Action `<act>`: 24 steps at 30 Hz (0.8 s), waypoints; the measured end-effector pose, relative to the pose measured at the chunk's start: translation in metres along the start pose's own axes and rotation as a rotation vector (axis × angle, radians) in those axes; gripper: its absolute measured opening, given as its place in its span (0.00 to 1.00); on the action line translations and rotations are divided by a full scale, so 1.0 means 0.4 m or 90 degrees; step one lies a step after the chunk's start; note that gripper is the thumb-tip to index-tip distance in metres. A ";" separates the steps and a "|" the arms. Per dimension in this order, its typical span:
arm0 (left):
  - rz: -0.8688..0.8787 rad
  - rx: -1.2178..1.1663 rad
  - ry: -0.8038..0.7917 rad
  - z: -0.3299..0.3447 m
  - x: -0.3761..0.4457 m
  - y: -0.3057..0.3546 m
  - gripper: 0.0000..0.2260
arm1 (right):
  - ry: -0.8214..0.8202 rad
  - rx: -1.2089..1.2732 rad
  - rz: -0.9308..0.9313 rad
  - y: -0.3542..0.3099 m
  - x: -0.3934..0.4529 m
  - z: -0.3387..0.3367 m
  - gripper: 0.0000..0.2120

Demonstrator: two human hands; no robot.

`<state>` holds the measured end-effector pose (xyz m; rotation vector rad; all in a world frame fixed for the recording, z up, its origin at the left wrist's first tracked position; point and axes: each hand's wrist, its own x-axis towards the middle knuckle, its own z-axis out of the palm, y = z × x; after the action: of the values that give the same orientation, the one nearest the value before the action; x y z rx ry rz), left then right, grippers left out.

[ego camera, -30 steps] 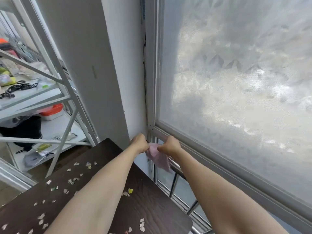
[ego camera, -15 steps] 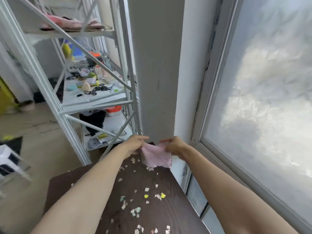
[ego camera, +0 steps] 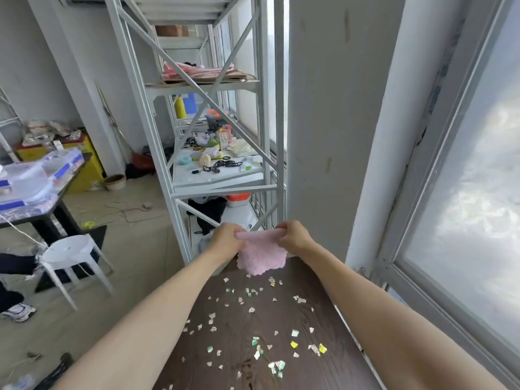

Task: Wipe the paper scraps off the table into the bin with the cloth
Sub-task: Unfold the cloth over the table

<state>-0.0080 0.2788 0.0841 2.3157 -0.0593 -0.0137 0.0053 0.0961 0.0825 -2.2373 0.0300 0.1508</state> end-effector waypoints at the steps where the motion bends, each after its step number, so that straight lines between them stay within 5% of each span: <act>1: 0.006 0.008 0.019 -0.013 0.000 -0.002 0.11 | 0.003 -0.022 -0.004 -0.014 -0.001 0.005 0.19; 6: 0.027 -0.027 0.025 -0.085 0.010 -0.016 0.12 | -0.010 -0.071 -0.009 -0.060 -0.005 0.008 0.05; 8: 0.030 -0.051 -0.013 -0.113 0.009 -0.020 0.13 | -0.022 -0.043 0.004 -0.069 -0.003 0.003 0.12; 11: 0.001 -0.154 -0.064 -0.142 0.010 -0.029 0.14 | -0.053 0.071 0.028 -0.079 0.003 -0.005 0.08; 14: -0.050 -0.330 -0.145 -0.154 0.008 -0.041 0.07 | -0.074 0.222 0.072 -0.086 0.008 0.003 0.17; 16: -0.075 -0.374 -0.157 -0.147 0.010 -0.047 0.13 | -0.066 0.316 0.113 -0.087 0.016 0.024 0.20; 20: -0.083 -0.341 -0.027 -0.115 0.013 -0.051 0.14 | 0.004 0.382 0.161 -0.092 0.025 0.089 0.15; 24: -0.107 -0.258 0.108 -0.084 0.015 -0.078 0.21 | 0.127 0.255 0.076 -0.095 0.012 0.150 0.16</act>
<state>0.0000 0.3242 0.0842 1.9027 0.2070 0.0793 0.0069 0.1667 0.0747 -1.8427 0.2789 -0.0149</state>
